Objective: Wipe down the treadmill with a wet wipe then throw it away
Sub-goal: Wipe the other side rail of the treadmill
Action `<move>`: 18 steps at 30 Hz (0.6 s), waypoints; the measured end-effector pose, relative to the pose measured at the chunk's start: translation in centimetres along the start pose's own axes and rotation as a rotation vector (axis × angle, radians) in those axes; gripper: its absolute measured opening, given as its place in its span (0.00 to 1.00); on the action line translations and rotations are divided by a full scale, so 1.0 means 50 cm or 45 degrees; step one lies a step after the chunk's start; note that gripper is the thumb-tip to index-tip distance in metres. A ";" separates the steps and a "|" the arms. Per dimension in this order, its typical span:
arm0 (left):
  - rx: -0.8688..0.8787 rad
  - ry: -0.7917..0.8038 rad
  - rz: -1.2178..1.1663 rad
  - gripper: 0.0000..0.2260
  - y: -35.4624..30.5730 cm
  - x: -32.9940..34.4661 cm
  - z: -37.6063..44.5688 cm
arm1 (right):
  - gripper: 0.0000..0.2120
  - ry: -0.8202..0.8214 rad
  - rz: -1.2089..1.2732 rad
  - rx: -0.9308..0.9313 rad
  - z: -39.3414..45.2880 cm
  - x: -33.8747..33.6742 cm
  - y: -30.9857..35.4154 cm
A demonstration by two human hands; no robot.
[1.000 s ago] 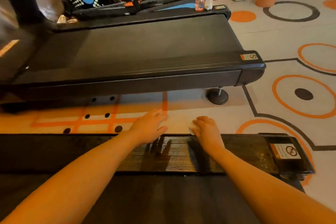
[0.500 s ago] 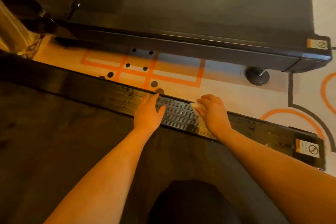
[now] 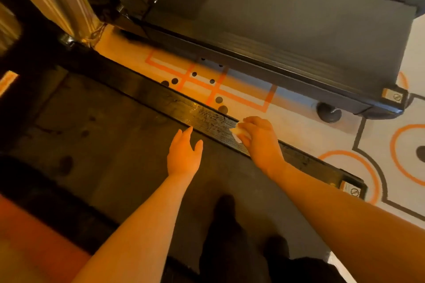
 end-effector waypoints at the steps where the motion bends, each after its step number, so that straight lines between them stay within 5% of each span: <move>1: -0.025 -0.011 -0.015 0.24 -0.001 -0.031 -0.023 | 0.15 0.013 -0.018 -0.024 -0.008 -0.025 0.032; 8: -0.220 -0.185 -0.104 0.24 0.028 -0.285 -0.160 | 0.19 0.314 -0.072 -0.257 -0.044 -0.124 0.293; 18: -0.519 -0.452 -0.224 0.25 0.189 -0.617 -0.245 | 0.16 0.373 0.020 -0.543 0.007 -0.159 0.668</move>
Point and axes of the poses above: each hand's wrist, its own z-axis towards the middle knuckle, its own x-axis out of the palm, y = z × x, the point moved 8 cm from there along z, towards the middle knuckle, and after that the axes turned 4 degrees about z, right-handed, at the moved point
